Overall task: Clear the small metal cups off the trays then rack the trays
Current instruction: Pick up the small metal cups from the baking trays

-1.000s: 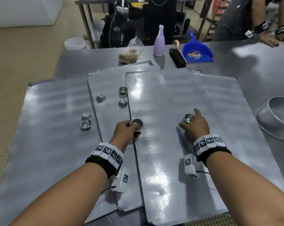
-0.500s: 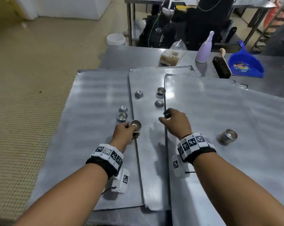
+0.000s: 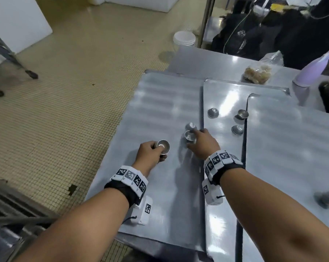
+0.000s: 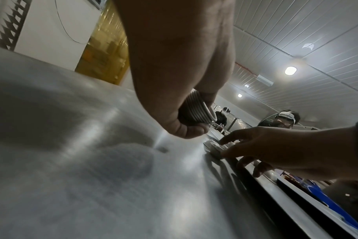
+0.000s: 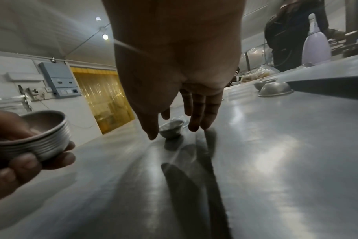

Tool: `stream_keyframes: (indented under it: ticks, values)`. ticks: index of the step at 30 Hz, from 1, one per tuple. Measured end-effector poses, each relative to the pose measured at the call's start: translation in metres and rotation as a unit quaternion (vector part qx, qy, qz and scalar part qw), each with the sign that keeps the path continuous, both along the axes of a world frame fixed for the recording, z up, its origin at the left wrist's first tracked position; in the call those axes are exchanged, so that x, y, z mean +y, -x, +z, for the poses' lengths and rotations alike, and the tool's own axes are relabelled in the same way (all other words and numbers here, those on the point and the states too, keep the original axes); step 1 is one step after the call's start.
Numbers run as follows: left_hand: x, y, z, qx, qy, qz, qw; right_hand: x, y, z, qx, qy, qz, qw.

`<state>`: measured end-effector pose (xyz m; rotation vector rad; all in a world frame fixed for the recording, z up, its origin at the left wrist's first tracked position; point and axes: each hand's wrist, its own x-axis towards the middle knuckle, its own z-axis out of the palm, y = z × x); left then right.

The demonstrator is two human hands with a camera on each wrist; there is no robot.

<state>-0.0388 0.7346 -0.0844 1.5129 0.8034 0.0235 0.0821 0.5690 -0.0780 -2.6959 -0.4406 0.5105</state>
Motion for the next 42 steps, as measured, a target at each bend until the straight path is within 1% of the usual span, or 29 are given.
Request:
stream_keyframes:
  ticks: [4, 9, 12, 15, 19, 22, 24, 26, 29, 33, 35, 40, 42]
  values:
    - [0.016, 0.002, -0.005, -0.005, -0.002, 0.000, 1.000, 0.010, -0.002, -0.006, 0.002, 0.050, 0.022, 0.999]
    - [0.025, -0.003, -0.013, -0.006, -0.004, -0.012, 1.000, 0.012, 0.007, -0.013, -0.025, 0.023, -0.003, 0.999]
    - [0.027, -0.010, -0.015, -0.010, 0.004, -0.014, 1.000, 0.014, 0.014, -0.012, -0.023, -0.016, -0.019, 0.999]
    - [0.030, -0.020, -0.016, -0.012, 0.000, -0.012, 1.000, 0.015, 0.021, -0.012, -0.029, -0.050, -0.016, 0.998]
    - [0.031, -0.034, -0.017, -0.013, 0.003, -0.005, 1.000, 0.019, 0.032, -0.007, -0.043, -0.143, -0.029, 0.988]
    - [0.030, -0.044, -0.014, -0.030, 0.064, 0.015, 0.997, 0.029, 0.039, 0.001, -0.043, -0.198, -0.026, 0.979]
    - [0.028, -0.049, -0.010, -0.044, 0.127, 0.033, 0.990, 0.037, 0.041, 0.004, -0.043, -0.204, -0.016, 0.978]
    - [0.024, -0.052, -0.006, -0.059, 0.185, 0.033, 0.980, 0.046, 0.041, 0.006, -0.040, -0.207, -0.015, 0.977]
    - [0.018, -0.055, -0.005, -0.064, 0.218, 0.032, 0.973, 0.055, 0.038, 0.002, -0.041, -0.199, -0.010, 0.979]
    - [0.021, -0.056, -0.011, -0.054, 0.197, 0.038, 0.978, 0.051, 0.031, -0.008, -0.009, -0.181, 0.005, 0.983]
    - [0.026, -0.058, -0.015, -0.047, 0.180, 0.042, 0.982, 0.044, 0.023, -0.014, 0.004, -0.177, -0.002, 0.984]
    - [0.036, -0.067, -0.021, -0.035, 0.127, 0.029, 0.991, 0.021, -0.015, -0.020, -0.046, -0.145, -0.066, 0.986]
    - [0.037, -0.069, -0.023, -0.030, 0.107, 0.023, 0.994, 0.019, -0.032, -0.019, -0.058, -0.109, -0.078, 0.989]
